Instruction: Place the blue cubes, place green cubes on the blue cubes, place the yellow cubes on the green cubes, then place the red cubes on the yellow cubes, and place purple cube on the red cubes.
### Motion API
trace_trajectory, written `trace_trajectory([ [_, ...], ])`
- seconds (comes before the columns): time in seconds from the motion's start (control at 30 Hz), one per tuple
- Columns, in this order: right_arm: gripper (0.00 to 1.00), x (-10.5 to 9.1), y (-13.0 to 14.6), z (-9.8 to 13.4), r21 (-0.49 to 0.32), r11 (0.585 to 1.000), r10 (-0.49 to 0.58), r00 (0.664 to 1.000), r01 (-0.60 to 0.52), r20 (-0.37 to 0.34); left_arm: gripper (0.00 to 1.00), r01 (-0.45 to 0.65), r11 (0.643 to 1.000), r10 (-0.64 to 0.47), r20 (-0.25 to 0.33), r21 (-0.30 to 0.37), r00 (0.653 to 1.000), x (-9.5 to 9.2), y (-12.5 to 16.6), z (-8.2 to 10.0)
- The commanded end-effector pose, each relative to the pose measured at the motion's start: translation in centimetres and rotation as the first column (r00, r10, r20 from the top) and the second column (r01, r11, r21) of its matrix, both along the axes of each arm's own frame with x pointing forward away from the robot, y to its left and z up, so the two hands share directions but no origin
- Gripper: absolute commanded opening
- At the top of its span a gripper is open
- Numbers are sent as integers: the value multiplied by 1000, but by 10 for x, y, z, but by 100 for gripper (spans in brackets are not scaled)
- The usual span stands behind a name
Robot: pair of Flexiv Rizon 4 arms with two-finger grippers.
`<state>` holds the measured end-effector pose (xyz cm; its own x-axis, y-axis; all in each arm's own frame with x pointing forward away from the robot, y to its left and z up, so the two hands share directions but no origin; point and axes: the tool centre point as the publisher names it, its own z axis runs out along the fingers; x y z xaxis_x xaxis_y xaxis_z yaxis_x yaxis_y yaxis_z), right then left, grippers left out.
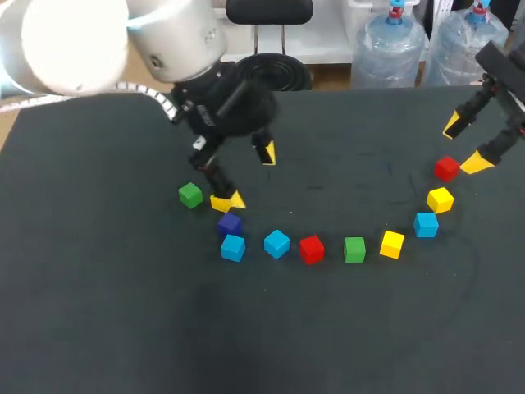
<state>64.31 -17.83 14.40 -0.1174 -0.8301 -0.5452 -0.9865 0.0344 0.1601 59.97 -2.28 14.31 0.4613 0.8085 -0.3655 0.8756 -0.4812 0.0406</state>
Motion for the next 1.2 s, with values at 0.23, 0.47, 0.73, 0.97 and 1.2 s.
trace_trajectory([
  [0.23, 100, 1, 0, 0, 1, 1000, 1, 1000, -1, -1, 100, -2, 1000, 2, -140, 3, 990, 16, -18, -21],
  [0.47, 100, 1, 0, 0, 1, 1000, 1, 1000, -1, -1, 100, -30, 1000, 28, -139, -6, 990, 14, -14, -26],
  [0.73, 100, 1, 0, 0, 1, 1000, 1, 1000, -1, -1, 100, -30, 1000, 28, -139, -6, 990, 14, -14, -26],
  [0.97, 100, 1, 0, 0, 1, 1000, 1, 1000, -1, -1, 100, -30, 1000, 28, -139, -6, 990, 14, -14, -26],
  [1.2, 100, 1, 0, 0, 1, 1000, 1, 1000, -1, -1, 100, -30, 1000, 28, -139, -6, 990, 14, -14, -26],
])
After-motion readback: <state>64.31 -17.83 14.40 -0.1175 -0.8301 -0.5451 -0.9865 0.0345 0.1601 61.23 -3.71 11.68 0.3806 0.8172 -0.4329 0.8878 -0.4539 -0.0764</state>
